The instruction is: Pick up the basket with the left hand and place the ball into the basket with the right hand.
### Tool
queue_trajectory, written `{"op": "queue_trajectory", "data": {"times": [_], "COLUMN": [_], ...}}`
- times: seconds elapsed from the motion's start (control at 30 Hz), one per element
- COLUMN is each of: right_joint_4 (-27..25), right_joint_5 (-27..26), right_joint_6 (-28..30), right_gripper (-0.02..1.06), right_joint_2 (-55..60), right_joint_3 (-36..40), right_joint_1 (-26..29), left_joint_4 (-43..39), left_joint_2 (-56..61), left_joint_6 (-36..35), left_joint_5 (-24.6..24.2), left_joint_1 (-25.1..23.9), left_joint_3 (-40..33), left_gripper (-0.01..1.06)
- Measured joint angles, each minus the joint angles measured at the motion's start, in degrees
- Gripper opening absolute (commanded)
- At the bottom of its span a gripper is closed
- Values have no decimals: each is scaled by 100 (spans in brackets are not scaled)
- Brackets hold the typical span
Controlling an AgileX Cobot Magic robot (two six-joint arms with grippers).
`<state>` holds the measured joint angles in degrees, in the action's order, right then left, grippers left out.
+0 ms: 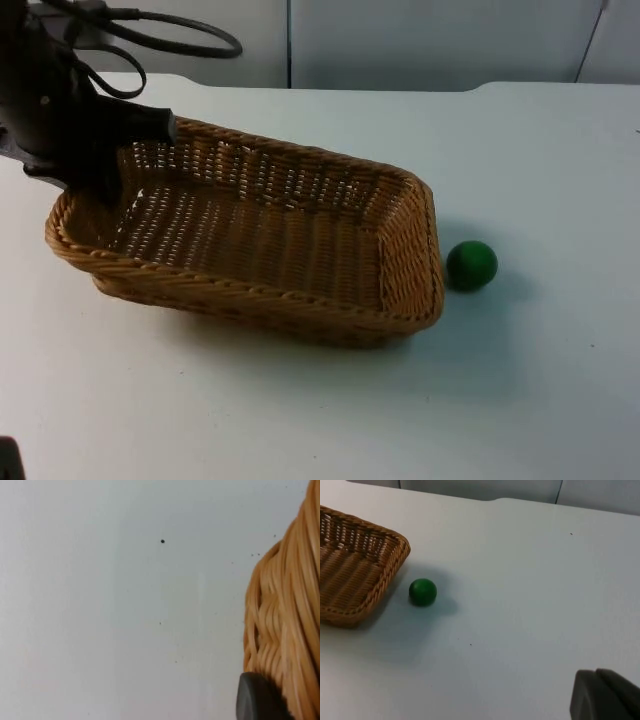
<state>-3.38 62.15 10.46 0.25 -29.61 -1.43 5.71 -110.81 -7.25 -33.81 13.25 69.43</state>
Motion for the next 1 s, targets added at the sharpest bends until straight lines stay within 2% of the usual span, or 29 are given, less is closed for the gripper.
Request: {"op": "queue_trajectory", "data": {"times": [0.27,0.57,0.7,0.83,1.0], "right_joint_4": [0,0,0,0,0], "right_joint_5": [0,0,0,0,0], "right_joint_6": [0,0,0,0,0], "right_gripper": [0,0,0,0,0], "right_joint_2": [0,0,0,0,0], "right_joint_3": [0,0,0,0,0], "right_joint_1": [0,0,0,0,0], "left_joint_4": [343,588,1031,2144,2606], "left_joint_2": [461,1072,1272,1394,1398], "left_joint_6": [0,0,254,995,1370], "left_joint_5": [-161,-51,29,27,-25], "left_joint_1": [0,-12,-100,-329,-391], "left_joint_3": [-12,-577,-700,-737,-747], "left_gripper": [0,0,0,0,0]}}
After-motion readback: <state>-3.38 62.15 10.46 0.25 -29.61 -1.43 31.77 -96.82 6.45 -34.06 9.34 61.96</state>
